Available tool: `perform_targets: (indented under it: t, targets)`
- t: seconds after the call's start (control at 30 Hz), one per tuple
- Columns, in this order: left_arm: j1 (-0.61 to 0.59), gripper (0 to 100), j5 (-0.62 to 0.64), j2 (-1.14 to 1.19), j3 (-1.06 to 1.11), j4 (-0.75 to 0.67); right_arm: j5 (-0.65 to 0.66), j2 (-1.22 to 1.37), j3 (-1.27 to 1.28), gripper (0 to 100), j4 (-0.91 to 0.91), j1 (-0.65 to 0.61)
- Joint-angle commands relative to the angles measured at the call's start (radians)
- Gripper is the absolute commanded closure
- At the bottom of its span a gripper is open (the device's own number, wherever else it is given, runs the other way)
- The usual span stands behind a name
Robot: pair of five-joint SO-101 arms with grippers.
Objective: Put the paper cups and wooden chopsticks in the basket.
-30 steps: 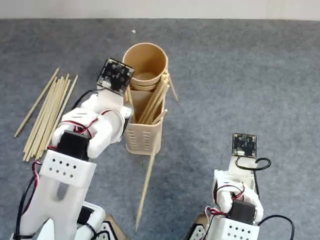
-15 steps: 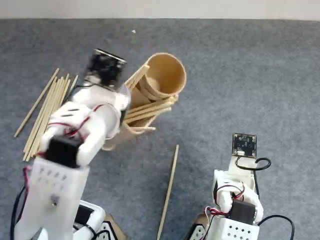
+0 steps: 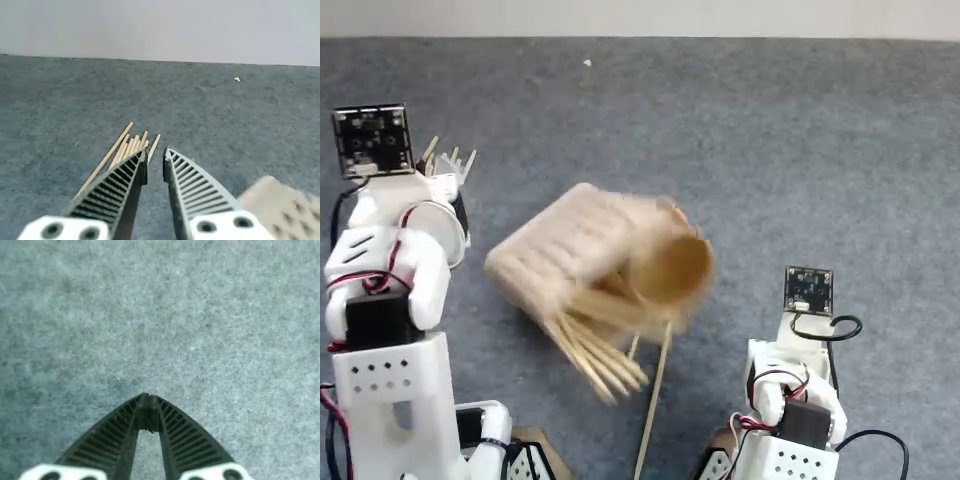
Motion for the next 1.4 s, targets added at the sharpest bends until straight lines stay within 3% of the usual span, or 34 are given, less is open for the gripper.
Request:
perform_targets:
  t: [0.0, 0.23, 0.47, 0.73, 1.0, 1.2, 1.37]
  targets:
    - [-0.005, 91, 0.012, -0.012, -0.001, -0.020, -0.012, -0.012, 0.136, 99.3, 0.004, 0.007]
    - [0.081, 91, 0.011, -0.012, 0.085, 0.006, -0.012, -0.012, 0.136, 99.3, 0.004, 0.007]
    - [0.268, 91, -0.175, -0.008, 0.156, 0.193, -0.012, -0.012, 0.136, 99.3, 0.004, 0.007]
    - [0.283, 91, -0.209, -0.008, 0.447, -0.077, -0.012, -0.012, 0.136, 99.3, 0.004, 0.007]
    - [0.283, 91, -0.209, -0.008, 0.610, -0.233, -0.012, -0.012, 0.136, 99.3, 0.004, 0.007]
    - [0.280, 90, -0.233, 0.050, 0.636, -0.281, -0.012, -0.012, 0.136, 99.3, 0.004, 0.007]
    - [0.193, 90, -0.267, 0.239, 0.556, -0.311, -0.012, -0.012, 0.136, 99.3, 0.004, 0.007]
